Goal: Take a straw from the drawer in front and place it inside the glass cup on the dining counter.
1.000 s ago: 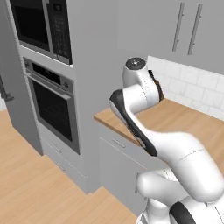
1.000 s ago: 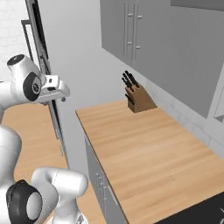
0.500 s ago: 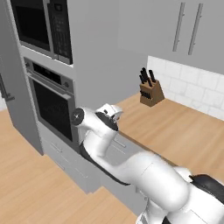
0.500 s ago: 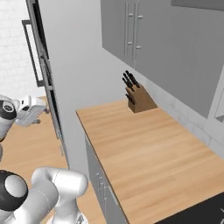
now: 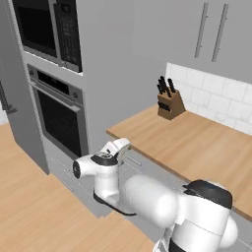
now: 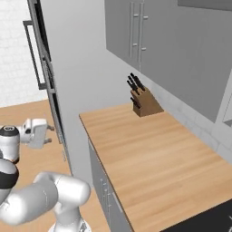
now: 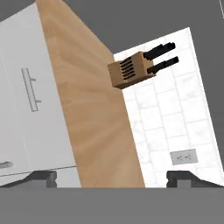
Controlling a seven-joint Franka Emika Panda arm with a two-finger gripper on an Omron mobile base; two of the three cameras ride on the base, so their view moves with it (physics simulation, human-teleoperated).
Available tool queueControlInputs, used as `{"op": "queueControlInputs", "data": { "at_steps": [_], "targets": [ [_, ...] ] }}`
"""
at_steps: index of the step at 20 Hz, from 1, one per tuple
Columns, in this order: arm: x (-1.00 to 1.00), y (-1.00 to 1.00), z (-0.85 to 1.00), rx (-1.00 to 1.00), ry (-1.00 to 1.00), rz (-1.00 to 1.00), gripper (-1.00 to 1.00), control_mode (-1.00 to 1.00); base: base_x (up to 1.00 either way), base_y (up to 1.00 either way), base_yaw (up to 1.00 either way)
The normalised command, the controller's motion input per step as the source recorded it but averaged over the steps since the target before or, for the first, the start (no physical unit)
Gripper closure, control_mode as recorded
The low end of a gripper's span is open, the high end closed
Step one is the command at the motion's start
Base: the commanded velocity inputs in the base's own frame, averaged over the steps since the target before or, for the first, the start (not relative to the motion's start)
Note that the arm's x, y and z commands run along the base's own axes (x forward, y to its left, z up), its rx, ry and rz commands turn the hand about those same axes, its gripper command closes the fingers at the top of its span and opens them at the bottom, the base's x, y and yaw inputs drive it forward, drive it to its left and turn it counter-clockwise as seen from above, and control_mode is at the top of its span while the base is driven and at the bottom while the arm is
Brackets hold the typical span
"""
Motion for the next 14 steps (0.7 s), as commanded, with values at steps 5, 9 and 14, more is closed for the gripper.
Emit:
{"op": "queueControlInputs", "data": {
  "at_steps": [5, 9, 14],
  "targets": [
    [0.32, -0.1, -0.63, -0.25, 0.0, -0.15, -1.0, -1.0, 0.0, 0.0, 0.0],
    [0.25, -0.16, -0.5, -0.17, 0.0, -0.12, -1.0, -1.0, 0.0, 0.0, 0.0],
    [0.19, -0.18, -0.43, -0.05, 0.0, -0.07, -1.0, -1.0, 0.0, 0.0, 0.0]
  ]
}}
